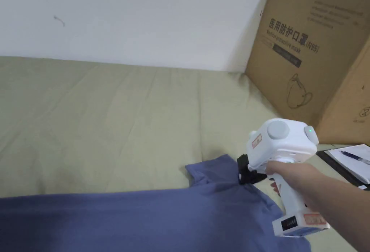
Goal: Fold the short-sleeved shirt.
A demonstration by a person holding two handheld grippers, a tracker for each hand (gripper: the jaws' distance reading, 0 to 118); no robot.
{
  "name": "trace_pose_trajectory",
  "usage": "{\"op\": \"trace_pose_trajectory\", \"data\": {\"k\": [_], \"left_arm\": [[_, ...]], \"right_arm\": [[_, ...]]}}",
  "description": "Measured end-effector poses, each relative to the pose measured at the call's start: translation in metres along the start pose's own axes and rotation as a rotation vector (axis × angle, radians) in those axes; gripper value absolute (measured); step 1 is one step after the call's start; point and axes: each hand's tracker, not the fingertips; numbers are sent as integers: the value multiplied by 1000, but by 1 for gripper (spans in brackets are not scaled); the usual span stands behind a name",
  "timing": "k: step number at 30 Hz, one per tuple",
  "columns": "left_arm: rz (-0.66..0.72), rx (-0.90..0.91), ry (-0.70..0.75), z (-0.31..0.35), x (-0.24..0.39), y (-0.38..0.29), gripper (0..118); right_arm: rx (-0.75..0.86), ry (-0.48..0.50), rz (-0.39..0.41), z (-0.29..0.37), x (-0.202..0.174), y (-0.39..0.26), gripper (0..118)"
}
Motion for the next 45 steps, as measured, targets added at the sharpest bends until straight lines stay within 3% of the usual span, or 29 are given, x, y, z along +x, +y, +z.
{"op": "trace_pose_trajectory", "data": {"k": [4,8,15,23,28,31,35,39,43,45], "left_arm": [[6,18,2,8,-4,-1,0],[40,50,-15,28,-5,2,0],[105,176,-46,70,-3,29,0],[80,272,-34,91,3,64,0],[89,217,-67,86,-2,41,0],[84,122,-123,81,-2,1,0],[39,23,-167,81,3,-64,0],[39,-33,-191,86,3,-118,0],[47,-45,-186,86,-1,-143,1],[66,-47,-186,84,-2,-144,4]], "right_arm": [[51,174,-94,40,17,-3,1],[147,215,-159,91,33,-15,1],[335,205,-132,172,41,-36,1],[530,216,-115,229,31,-27,1],[511,230,-93,222,42,-70,1],[460,303,-180,201,67,-133,1],[348,251,-255,166,98,-232,1],[241,187,-252,137,109,-309,1],[253,228,-305,125,108,-336,1],[281,216,-291,125,103,-332,5]]}}
